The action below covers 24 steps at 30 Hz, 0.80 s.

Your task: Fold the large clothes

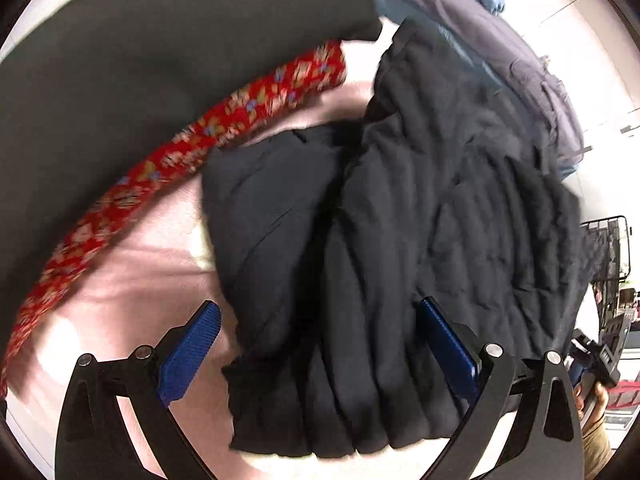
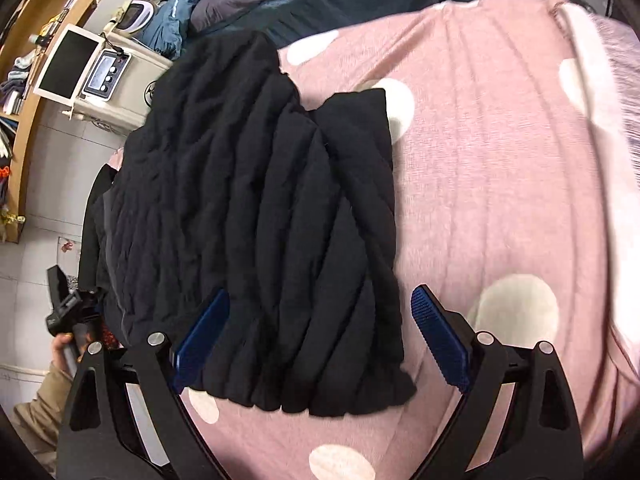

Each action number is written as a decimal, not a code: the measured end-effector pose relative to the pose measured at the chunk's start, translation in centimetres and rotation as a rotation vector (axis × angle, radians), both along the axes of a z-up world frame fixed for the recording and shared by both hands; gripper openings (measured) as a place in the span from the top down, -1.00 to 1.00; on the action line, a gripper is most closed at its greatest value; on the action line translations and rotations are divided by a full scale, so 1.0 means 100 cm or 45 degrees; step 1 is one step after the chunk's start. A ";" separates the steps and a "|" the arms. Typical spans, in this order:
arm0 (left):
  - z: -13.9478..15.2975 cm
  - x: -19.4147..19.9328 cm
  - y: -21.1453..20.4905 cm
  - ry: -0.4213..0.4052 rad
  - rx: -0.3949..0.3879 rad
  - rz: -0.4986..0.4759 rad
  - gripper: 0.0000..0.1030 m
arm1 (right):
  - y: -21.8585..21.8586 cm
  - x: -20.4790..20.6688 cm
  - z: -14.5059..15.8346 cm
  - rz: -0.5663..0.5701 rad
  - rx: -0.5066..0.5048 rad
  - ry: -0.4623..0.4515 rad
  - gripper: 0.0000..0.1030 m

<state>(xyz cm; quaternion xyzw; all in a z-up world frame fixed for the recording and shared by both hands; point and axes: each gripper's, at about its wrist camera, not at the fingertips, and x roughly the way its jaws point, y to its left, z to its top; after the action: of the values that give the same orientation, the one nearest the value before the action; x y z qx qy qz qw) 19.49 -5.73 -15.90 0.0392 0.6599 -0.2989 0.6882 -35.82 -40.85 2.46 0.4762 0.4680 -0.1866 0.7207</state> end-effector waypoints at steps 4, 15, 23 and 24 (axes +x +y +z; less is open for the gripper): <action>-0.028 0.013 0.002 0.159 -0.072 0.103 -0.90 | -0.009 0.010 -0.018 0.015 0.087 -0.008 -0.77; -0.046 0.026 -0.017 0.236 -0.093 0.091 -0.91 | -0.021 0.030 -0.055 0.054 0.206 -0.038 -0.91; -0.036 0.016 -0.048 0.173 -0.086 0.130 -0.84 | -0.016 0.038 -0.050 0.020 0.135 0.066 -0.66; -0.032 0.014 -0.050 0.166 -0.093 0.133 -0.70 | -0.012 0.038 -0.045 0.020 0.119 0.069 -0.53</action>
<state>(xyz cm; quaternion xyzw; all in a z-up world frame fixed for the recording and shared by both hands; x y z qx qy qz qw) 20.85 -10.71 -19.15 -0.0401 0.6930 -0.2885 0.6594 -31.98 -42.09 -2.03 0.5006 0.4993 -0.1716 0.6860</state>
